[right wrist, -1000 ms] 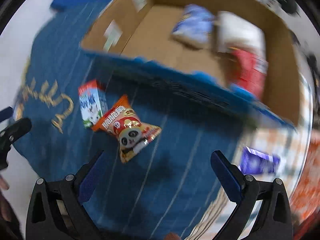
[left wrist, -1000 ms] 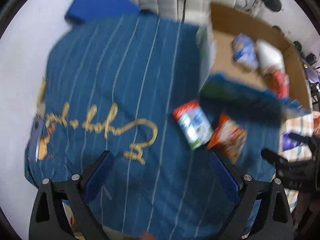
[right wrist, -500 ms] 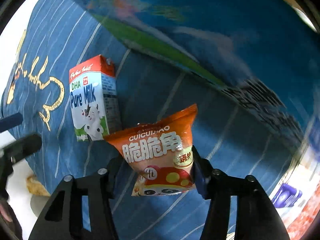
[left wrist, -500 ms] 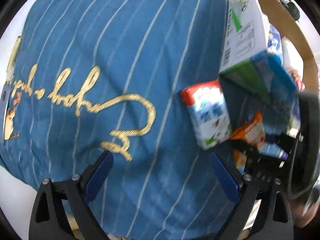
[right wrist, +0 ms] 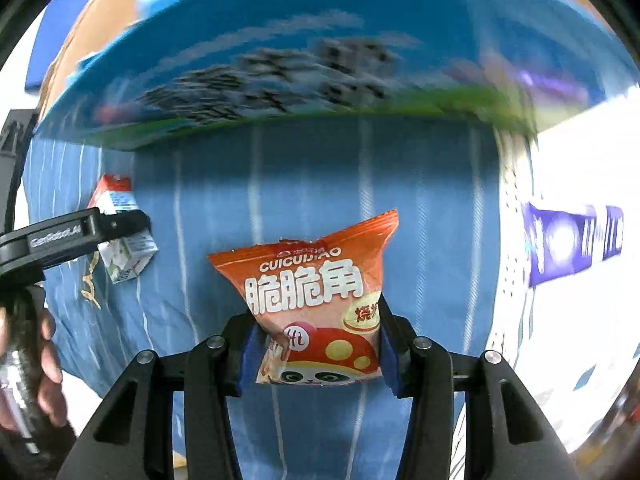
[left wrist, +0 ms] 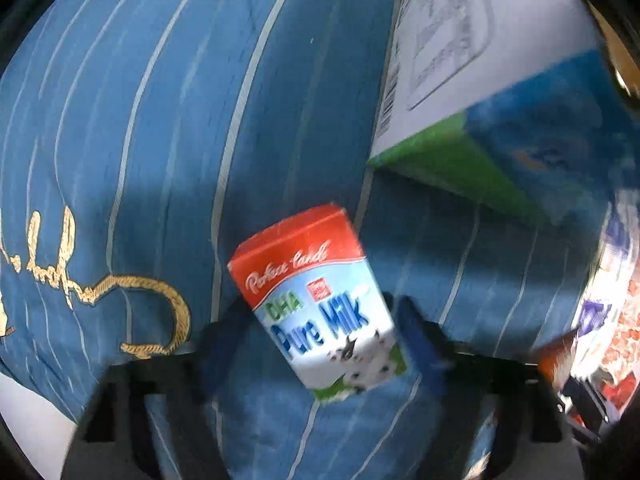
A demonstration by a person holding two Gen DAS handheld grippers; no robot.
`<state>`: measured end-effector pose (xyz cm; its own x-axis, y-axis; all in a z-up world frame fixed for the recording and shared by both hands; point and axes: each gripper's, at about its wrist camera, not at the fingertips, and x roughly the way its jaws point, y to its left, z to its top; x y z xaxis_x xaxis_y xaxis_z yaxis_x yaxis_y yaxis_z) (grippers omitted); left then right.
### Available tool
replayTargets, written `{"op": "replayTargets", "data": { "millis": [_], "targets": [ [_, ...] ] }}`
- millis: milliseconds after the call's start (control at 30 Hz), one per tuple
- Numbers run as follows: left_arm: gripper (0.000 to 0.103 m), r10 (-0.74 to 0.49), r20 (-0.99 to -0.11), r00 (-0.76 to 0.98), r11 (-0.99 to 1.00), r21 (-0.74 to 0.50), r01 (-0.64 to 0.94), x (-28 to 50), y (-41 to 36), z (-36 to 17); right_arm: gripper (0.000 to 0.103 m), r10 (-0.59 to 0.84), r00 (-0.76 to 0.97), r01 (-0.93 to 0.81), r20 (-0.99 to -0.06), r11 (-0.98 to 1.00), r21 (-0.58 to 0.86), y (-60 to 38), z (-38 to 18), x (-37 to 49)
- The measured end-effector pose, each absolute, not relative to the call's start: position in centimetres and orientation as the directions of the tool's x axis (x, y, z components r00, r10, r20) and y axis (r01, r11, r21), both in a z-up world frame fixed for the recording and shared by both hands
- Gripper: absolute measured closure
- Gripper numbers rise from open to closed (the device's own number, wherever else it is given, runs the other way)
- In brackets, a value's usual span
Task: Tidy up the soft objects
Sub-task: 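Grasp the Pure Milk carton with the left tool while the right grasps the orange snack bag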
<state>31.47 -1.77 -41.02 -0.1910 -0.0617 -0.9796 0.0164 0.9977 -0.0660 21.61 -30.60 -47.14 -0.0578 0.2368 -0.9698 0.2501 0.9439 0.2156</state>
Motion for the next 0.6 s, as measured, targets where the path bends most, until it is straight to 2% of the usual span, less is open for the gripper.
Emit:
{"op": "replayTargets", "data": {
  "millis": [167, 367, 600],
  "targets": [
    [0.058, -0.020, -0.991, -0.135, 0.997, -0.029, 0.068, 30.6, -3.9, -40.6, 0.052, 0.223, -0.088, 0.271, -0.971, 0.943, 0.192, -33.1, -47.1, 19.4],
    [0.058, 0.048, -0.992, -0.114, 0.979, 0.024, 0.200, 23.9, -7.2, -39.6, 0.052, 0.204, -0.142, 0.246, -0.969, 0.955, 0.165, -33.5, -47.3, 17.7],
    [0.057, 0.046, -0.991, -0.128, 0.967, 0.012, 0.253, 18.5, -11.3, -40.0, 0.051, 0.183, -0.183, 0.185, -0.966, 0.971, 0.149, -32.8, -47.9, 16.3]
  ]
}}
